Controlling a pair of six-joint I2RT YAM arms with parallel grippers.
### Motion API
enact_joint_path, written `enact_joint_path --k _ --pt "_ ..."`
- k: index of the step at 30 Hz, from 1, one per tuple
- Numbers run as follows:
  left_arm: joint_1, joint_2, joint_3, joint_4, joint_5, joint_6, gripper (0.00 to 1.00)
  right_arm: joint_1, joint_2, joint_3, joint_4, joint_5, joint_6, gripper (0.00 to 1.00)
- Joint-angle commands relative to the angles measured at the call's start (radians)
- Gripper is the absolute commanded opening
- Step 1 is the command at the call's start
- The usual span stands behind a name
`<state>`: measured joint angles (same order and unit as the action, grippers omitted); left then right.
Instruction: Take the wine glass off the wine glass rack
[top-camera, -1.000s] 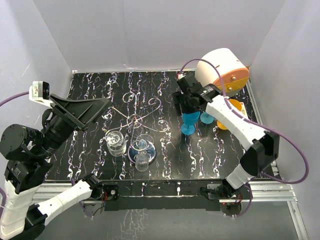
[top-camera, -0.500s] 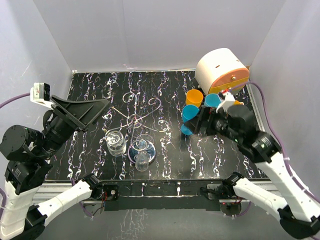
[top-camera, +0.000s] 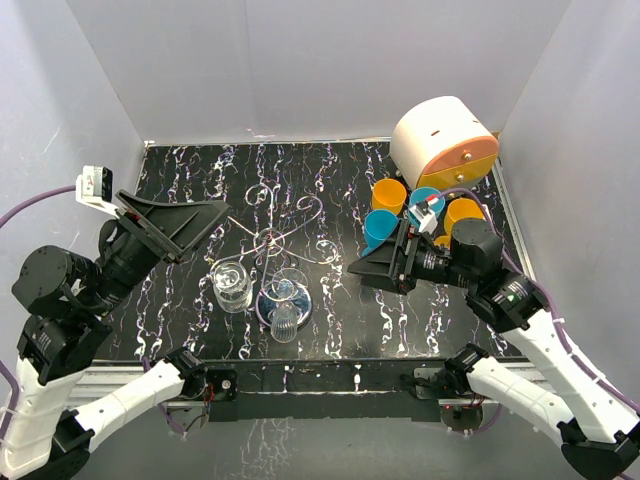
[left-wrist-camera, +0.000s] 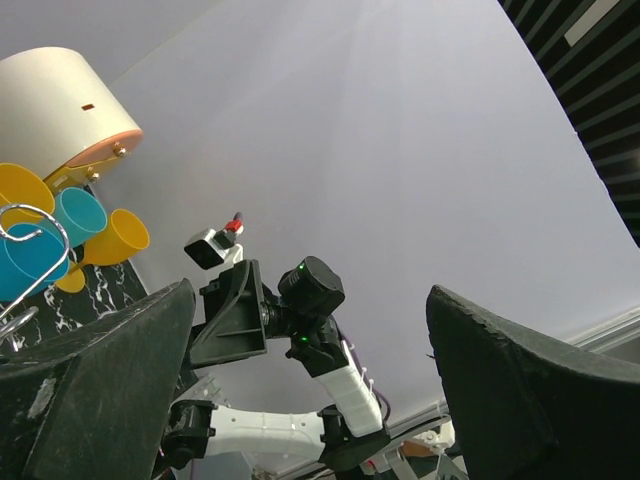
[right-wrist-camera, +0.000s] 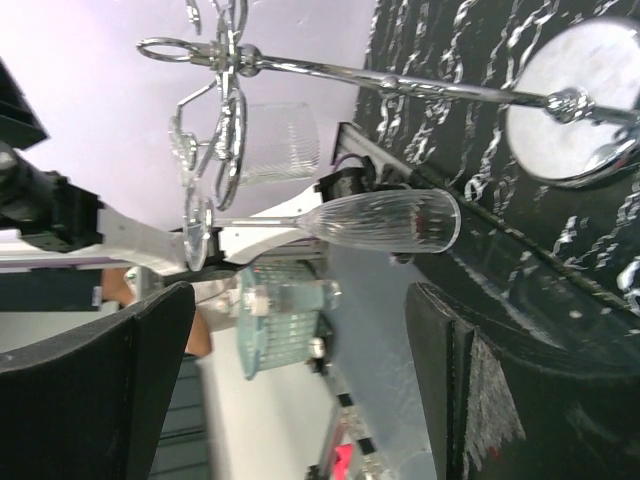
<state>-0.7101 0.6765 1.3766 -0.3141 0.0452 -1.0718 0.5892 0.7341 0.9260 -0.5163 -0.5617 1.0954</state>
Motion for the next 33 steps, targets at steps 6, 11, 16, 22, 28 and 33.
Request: enact_joint_path --k 6,11,16,22,28,33 --pt "0.003 -0.014 -0.026 0.053 0.016 -0.008 0.99 0.036 0.039 0.041 0.142 0.008 0.143 0.78" --pt "0.002 -0.010 -0.025 0.045 0.014 -0.009 0.99 0.122 0.094 0.084 0.122 0.074 0.126 0.75" --pt "0.002 -0.014 -0.030 0.035 0.002 -0.007 0.99 0.206 0.121 0.108 0.112 0.149 0.121 0.71" --pt "0.002 -0.012 -0.034 0.038 0.002 -0.011 0.99 0.274 0.149 0.146 0.113 0.202 0.117 0.64" --pt "0.002 -0.014 -0.032 0.031 -0.001 -0.011 0.99 0.325 0.180 0.184 0.123 0.251 0.104 0.51" --pt "0.002 -0.016 -0.033 0.030 -0.001 -0.015 0.99 0.356 0.206 0.194 0.145 0.256 0.111 0.47"
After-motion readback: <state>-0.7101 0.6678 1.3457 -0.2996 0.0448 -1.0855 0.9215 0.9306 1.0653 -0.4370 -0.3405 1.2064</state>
